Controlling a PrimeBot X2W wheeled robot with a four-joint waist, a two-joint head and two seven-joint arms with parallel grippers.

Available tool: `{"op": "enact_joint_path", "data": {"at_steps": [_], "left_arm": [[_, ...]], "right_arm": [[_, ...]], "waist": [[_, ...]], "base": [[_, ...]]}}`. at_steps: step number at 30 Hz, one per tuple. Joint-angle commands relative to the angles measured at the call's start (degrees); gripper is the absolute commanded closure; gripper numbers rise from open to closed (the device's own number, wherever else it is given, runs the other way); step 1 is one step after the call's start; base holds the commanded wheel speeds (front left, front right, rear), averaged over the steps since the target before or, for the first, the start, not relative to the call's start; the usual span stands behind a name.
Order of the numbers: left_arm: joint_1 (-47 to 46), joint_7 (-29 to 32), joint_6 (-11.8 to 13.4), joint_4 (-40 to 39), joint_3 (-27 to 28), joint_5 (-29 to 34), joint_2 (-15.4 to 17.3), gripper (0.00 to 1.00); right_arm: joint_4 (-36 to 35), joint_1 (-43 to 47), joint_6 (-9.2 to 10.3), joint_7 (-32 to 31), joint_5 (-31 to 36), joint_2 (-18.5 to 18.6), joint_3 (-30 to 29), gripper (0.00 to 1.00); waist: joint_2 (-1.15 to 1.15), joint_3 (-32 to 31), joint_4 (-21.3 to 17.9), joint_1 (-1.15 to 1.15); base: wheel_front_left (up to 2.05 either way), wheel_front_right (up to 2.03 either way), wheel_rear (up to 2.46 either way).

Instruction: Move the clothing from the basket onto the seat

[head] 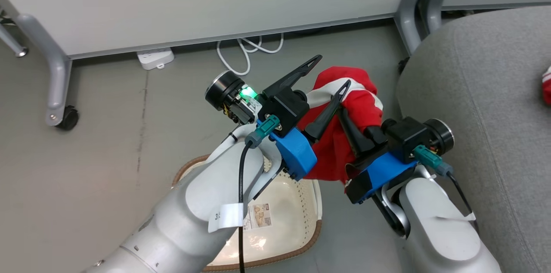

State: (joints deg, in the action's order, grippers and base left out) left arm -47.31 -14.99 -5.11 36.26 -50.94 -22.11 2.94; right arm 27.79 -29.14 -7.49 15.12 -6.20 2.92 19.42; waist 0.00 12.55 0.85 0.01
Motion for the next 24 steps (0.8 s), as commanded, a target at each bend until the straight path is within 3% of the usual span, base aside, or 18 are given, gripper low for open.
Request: {"op": "enact_joint_path", "data": {"at_steps": [1, 24], "left_arm": [[0.4, -0.3, -0.2, -0.1, 0.3, 0.5, 0.1, 0.00], [2.9, -0.3, -1.6, -1.9, 1.2, 3.2, 0.6, 0.00]], "right_arm": [[-0.6, 0.1, -0.01, 0.0, 0.0, 0.0, -0.7, 1.00], [-11.8, 4.8, -0.01, 0.0, 2.8, 2.2, -16.0, 1.00]], "waist": [[0.00, 0.6, -1.3, -0.01], [0.00, 4.6, -13.5, -0.01]], "base": [[0.00, 0.00, 0.00], [0.00, 0.00, 0.00]]}}
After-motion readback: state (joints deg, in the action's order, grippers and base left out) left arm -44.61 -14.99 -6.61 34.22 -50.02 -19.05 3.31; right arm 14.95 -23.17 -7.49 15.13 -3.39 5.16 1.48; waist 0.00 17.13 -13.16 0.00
